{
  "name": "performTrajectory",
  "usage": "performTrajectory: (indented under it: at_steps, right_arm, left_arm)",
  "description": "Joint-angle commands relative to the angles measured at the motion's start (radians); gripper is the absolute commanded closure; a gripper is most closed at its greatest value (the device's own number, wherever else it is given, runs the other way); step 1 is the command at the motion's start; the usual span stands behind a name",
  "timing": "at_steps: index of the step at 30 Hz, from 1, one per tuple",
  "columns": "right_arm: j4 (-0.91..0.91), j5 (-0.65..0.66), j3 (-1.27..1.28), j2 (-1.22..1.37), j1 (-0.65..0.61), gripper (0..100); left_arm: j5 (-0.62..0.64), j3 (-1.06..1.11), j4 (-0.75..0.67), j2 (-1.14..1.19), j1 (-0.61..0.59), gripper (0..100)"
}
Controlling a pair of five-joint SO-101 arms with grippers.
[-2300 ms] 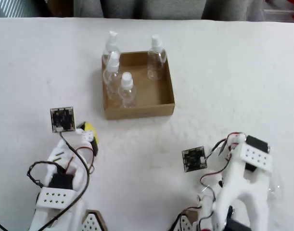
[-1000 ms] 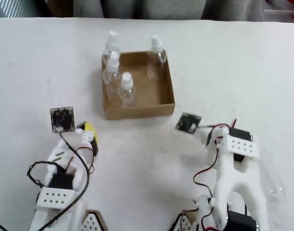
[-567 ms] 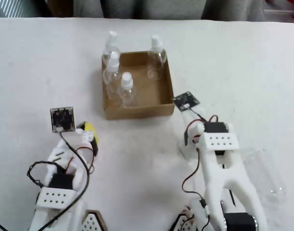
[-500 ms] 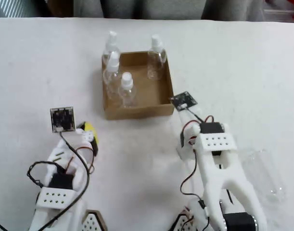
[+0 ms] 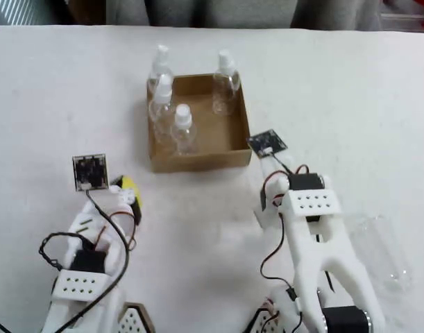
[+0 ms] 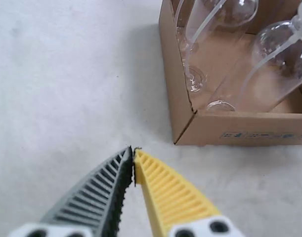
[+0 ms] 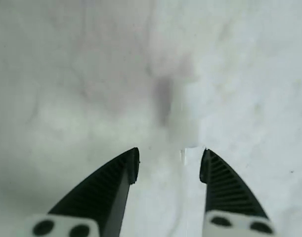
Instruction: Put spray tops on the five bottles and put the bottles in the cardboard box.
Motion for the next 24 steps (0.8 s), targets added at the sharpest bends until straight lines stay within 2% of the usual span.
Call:
performTrajectory:
  at_steps: [1, 6, 17, 24]
  right_arm:
    - [-0.031, -0.002, -0.046, -0.004, 0.004, 81.7]
    - [-0.143, 0.141, 0.003, -0.001, 0.018, 81.7]
    - [-0.291, 0.149, 0.115, 0.004, 0.027, 81.8]
    - [-0.325, 0.149, 0.071, 0.165, 0.036, 81.8]
  left_arm:
    - [-0.011, -0.003, -0.018, -0.013, 0.001, 97]
    - [-0.011, -0.003, -0.018, -0.013, 0.001, 97]
    - [-0.011, -0.003, -0.02, -0.013, 0.001, 97]
    - [-0.011, -0.003, -0.018, -0.013, 0.001, 97]
